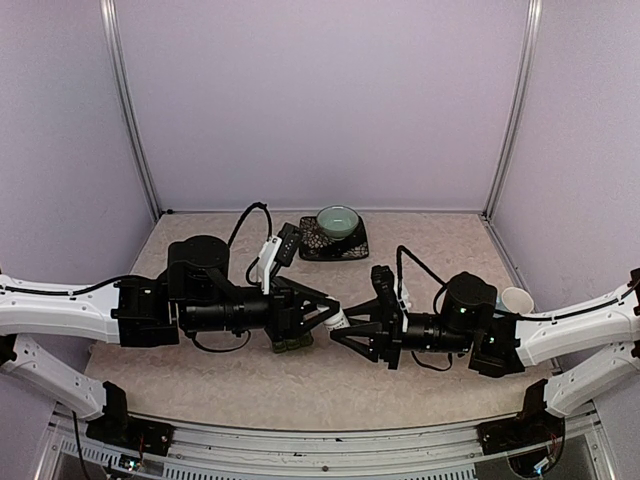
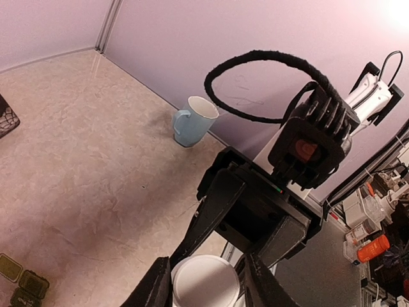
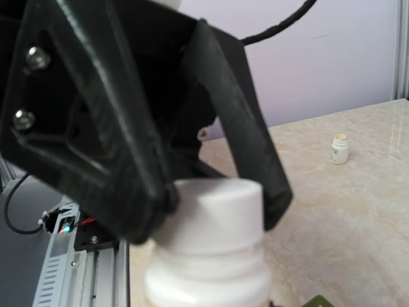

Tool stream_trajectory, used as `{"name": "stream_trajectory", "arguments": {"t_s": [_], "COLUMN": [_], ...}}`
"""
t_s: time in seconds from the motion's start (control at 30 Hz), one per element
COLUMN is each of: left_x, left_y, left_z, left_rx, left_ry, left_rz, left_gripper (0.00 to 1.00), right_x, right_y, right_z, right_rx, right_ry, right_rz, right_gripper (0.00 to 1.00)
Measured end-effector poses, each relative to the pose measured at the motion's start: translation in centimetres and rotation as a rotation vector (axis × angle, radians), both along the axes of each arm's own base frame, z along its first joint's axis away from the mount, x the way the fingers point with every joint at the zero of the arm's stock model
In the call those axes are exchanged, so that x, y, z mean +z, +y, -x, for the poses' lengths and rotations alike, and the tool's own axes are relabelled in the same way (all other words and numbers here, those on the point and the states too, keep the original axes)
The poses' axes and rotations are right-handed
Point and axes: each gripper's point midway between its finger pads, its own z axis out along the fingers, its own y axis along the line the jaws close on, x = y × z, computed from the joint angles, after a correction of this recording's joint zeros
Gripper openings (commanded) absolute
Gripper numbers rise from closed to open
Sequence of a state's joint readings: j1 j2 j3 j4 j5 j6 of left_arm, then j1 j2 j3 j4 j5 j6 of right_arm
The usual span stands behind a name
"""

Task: Sort the pills into containers
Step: Unscrew the lid of the pill bottle from the pill bottle.

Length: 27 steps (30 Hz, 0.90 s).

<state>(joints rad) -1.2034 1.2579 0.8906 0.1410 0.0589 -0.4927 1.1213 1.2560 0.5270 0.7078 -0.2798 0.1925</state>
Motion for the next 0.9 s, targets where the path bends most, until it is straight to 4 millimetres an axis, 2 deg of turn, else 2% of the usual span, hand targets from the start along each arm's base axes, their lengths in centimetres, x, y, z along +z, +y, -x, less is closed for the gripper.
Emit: {"name": "stream_trajectory", "arguments": {"t_s": [0.27, 0.9], "left_x": [-0.01, 0.16], "left_y": [0.08, 0.71], "left_z": [-0.24, -0.38], "left_rx": [0.013, 0.056], "left_ry": [-0.006, -0.016], "left_rz": [-0.002, -0.007], "left_gripper": [0.27, 0.28], "right_x": [0.01, 0.06], "right_y": [0.0, 0.1], "right_z": [-0.02, 0.23], "right_rx": [-0.001, 0.016], "right_ry": [0.003, 0.004], "right_rz": [-0.001, 0.001], "right_gripper": [0.26, 0.25]}}
